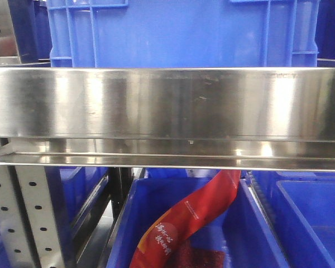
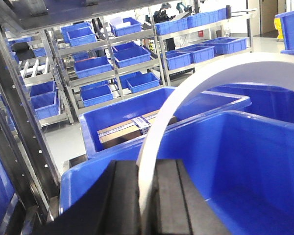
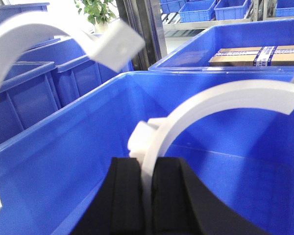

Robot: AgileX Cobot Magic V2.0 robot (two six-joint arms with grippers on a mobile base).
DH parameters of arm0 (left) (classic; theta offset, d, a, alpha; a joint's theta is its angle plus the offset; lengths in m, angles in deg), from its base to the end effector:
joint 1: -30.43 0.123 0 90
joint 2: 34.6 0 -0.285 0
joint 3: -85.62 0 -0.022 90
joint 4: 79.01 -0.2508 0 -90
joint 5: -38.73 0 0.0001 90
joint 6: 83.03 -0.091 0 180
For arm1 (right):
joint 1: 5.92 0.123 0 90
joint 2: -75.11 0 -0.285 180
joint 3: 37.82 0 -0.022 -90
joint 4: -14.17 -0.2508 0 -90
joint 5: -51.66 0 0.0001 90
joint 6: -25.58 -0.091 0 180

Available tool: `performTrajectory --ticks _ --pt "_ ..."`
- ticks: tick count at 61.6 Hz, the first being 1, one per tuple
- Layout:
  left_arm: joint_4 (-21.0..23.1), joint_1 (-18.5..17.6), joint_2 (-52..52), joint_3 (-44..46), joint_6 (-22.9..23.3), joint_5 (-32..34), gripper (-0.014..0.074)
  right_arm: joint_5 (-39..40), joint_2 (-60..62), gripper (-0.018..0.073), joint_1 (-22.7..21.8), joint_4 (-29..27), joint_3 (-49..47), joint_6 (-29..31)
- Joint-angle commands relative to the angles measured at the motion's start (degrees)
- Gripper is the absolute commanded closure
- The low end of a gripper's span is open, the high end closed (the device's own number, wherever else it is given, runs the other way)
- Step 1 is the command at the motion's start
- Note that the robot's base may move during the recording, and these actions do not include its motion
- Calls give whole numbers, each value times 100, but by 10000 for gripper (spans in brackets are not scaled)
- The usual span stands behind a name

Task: Grab PVC pipe and place in blue bin
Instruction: 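Lower the right gripper into the blue bin and open it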

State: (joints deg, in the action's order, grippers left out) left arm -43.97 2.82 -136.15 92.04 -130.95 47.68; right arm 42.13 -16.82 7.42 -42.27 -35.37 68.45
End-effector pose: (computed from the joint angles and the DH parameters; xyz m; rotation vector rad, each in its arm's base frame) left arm 0.3577 -0.1780 0.4051 0.4675 1.4607 -0.1316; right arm 0.3378 0.0931 0.3954 -0.1049 1.7572 0.4590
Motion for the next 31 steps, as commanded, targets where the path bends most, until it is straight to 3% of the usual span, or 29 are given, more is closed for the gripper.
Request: performTrajectory --ticks 1,7,20,31 --pt "3 -13 54 60 -12 109 707 150 0 728 2 67 -65 35" --pt "3 -13 54 60 -12 109 707 150 -9 684 2 79 -65 35" --pt "3 -13 52 60 -12 85 707 165 -35 452 2 79 -65 35" --pt "3 -13 52 60 -12 6 707 202 -35 384 2 79 -65 35"
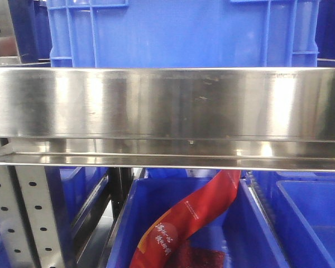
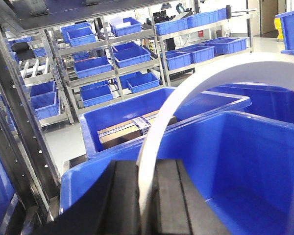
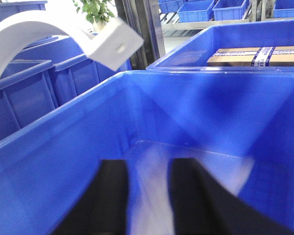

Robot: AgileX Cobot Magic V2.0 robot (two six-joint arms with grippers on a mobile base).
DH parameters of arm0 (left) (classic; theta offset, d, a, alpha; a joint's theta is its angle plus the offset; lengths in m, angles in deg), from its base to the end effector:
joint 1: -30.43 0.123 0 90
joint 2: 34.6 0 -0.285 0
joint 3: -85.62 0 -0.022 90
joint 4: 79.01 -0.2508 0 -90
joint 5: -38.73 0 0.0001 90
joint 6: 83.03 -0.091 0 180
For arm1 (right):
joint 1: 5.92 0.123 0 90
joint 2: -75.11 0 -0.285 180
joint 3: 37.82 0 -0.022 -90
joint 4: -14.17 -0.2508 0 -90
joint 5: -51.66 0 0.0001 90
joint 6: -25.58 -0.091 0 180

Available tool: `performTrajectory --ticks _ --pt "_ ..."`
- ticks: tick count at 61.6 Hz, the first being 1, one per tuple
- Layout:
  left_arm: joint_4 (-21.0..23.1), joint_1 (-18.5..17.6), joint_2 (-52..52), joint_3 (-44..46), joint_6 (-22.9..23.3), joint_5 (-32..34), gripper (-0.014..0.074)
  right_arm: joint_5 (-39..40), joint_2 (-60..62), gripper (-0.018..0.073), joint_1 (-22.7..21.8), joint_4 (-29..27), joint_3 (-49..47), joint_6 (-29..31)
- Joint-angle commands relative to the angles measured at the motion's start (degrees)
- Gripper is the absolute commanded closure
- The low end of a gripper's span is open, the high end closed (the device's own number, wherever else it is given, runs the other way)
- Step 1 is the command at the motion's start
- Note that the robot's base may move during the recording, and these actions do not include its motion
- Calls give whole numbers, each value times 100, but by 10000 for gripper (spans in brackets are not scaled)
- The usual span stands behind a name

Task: Grab PVC pipe and place in blue bin
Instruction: 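Lower the right gripper into the blue bin and open it, then lower the left gripper into the blue bin and open it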

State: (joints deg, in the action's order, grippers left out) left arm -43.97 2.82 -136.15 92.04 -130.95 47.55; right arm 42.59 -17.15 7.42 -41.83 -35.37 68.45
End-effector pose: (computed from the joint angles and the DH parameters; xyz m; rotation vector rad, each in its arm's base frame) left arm 0.3576 -0.1781 0.4050 0.4690 1.4622 -0.1325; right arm 0.3396 0.0928 0.3937 -0.1056 1.7585 0.4473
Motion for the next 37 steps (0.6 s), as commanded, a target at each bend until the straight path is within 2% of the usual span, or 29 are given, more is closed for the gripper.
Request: performTrajectory --ticks 1,27,32,37 --pt "3 -13 52 60 -12 19 707 166 -3 386 2 36 -65 35" --pt "-107 -13 -189 60 -12 -85 705 169 7 386 2 36 -65 35" --pt "-107 -13 -203 60 -12 -85 664 193 7 386 2 36 -65 35" --pt "-107 -13 -203 63 -12 -59 583 207 7 386 2 45 -65 35"
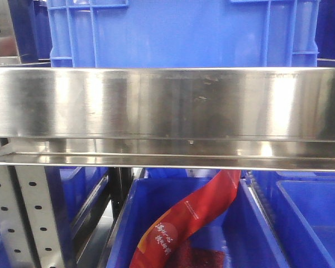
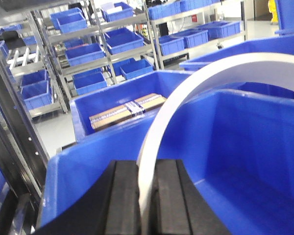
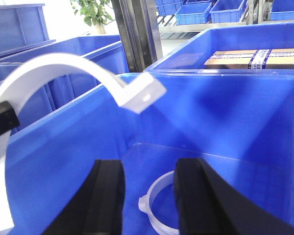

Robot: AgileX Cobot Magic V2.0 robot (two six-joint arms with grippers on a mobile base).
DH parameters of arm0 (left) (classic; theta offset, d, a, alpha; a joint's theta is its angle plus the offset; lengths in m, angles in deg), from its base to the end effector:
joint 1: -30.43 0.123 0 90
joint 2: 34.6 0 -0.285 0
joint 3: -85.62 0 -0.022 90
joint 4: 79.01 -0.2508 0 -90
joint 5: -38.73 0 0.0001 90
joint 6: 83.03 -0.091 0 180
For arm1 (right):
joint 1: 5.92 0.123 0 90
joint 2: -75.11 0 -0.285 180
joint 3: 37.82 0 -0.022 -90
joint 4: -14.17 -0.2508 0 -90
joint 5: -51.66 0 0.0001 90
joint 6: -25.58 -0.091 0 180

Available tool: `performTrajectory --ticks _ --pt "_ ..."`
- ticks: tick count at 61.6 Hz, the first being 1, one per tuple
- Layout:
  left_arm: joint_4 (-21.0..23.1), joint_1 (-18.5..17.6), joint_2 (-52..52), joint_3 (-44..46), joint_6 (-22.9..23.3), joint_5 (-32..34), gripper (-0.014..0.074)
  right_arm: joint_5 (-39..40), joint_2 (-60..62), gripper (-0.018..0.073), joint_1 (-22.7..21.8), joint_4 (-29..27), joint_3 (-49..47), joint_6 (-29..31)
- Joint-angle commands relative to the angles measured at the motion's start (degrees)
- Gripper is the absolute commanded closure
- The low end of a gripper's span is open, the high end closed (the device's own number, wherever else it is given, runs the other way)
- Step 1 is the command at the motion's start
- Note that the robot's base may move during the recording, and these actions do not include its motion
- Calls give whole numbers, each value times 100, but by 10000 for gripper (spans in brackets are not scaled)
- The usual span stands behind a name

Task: Grab PVC pipe and place in blue bin
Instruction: 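Lower the left gripper into the blue bin and open it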

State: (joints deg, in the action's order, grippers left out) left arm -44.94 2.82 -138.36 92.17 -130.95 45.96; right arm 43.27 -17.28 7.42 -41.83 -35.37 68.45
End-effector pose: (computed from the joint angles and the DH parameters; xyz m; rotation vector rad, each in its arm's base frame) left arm 0.3664 -0.1844 0.3882 0.5150 1.5078 -0.1281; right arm 0.3406 0.0922 0.3935 -0.0977 1.7539 0.4398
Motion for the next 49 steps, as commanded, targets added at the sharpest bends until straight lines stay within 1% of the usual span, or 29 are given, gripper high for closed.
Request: performTrajectory --ticks 1,5,12,28,40,45,49 --pt "-10 -13 18 50 -12 117 570 139 20 386 2 45 -65 35" --pt "-10 -13 18 50 -12 150 512 139 20 386 2 45 -65 35" --pt "-10 -13 18 50 -12 150 464 153 20 386 2 73 -65 35" --pt "-10 -13 18 60 -12 162 456 155 55 386 2 84 -65 35" --pt "-10 -72 39 385 -12 70 456 117 356 387 2 129 -65 35" --pt "30 -110 117 433 -12 -103 456 112 533 387 2 381 -65 35" --pt "30 -136 156 433 -12 -309 456 87 657 387 2 419 -65 35"
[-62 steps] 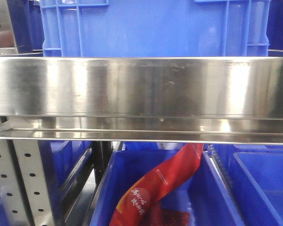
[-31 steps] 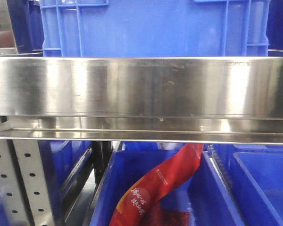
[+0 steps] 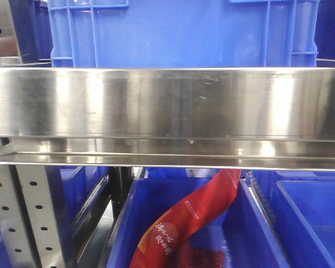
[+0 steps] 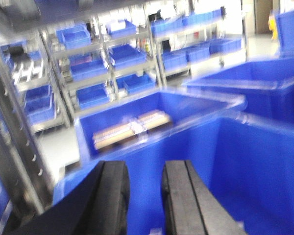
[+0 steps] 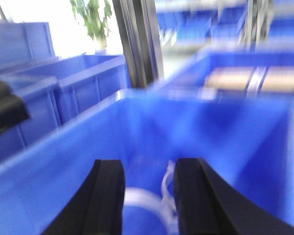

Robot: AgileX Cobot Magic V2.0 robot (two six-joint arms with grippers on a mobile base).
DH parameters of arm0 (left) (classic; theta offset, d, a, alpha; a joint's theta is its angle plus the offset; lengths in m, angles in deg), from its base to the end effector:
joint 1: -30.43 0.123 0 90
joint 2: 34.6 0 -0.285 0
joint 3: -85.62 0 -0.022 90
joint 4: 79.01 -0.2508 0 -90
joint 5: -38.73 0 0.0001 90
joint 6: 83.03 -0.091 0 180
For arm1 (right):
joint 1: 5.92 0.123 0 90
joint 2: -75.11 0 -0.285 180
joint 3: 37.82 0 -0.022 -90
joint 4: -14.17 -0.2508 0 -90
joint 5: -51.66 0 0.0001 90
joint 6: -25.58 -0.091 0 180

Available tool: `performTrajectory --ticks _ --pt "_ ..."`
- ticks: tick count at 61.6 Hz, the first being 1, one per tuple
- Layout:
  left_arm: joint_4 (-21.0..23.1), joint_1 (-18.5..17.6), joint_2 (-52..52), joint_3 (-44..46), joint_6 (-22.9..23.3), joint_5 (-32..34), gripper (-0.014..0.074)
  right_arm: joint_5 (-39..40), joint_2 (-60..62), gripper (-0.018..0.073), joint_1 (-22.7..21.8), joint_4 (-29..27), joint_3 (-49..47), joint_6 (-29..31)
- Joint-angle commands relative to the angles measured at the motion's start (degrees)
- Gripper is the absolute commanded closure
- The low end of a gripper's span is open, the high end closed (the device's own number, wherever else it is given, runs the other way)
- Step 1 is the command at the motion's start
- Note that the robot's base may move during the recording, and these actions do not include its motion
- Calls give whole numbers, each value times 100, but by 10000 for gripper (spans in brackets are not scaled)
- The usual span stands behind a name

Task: Grab PVC pipe and place in blue bin
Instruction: 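Lower the left gripper into the blue bin and open it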

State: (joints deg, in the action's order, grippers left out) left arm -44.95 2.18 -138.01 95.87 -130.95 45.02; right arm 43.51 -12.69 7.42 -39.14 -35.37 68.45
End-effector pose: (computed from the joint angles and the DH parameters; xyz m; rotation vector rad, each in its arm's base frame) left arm 0.3625 -0.1885 0.4115 0.5083 1.4504 -0.1504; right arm 0.3187 0.0863 0.4205 -0.1336 1.6704 0.4050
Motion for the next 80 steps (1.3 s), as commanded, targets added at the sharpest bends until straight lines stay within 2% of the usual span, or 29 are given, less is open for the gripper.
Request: performTrajectory --ticks 1,22,28,33,41,45,57,72,80 --pt "31 -71 137 63 -12 -248 456 38 213 387 2 150 -65 35" --pt "31 -71 529 63 -12 -629 458 -315 536 388 2 150 -54 35" --pt "31 -71 683 63 0 -865 483 -551 536 415 2 150 -54 35" --pt "31 -71 822 63 0 -1155 549 -755 536 488 2 150 -54 35" --pt "10 -71 1039 63 0 -1522 708 -981 556 657 2 150 -54 35" --pt "-1 -71 1126 63 0 -1619 708 -1065 593 727 2 150 -54 35" --pt "16 -71 1309 51 11 -1916 707 -1075 868 727 2 150 -54 35" --pt "175 -71 1567 -152 47 -1927 707 -1054 1182 727 2 172 -47 35" --pt "175 -71 1836 -397 55 -1900 707 -1068 1347 721 2 396 -33 24"
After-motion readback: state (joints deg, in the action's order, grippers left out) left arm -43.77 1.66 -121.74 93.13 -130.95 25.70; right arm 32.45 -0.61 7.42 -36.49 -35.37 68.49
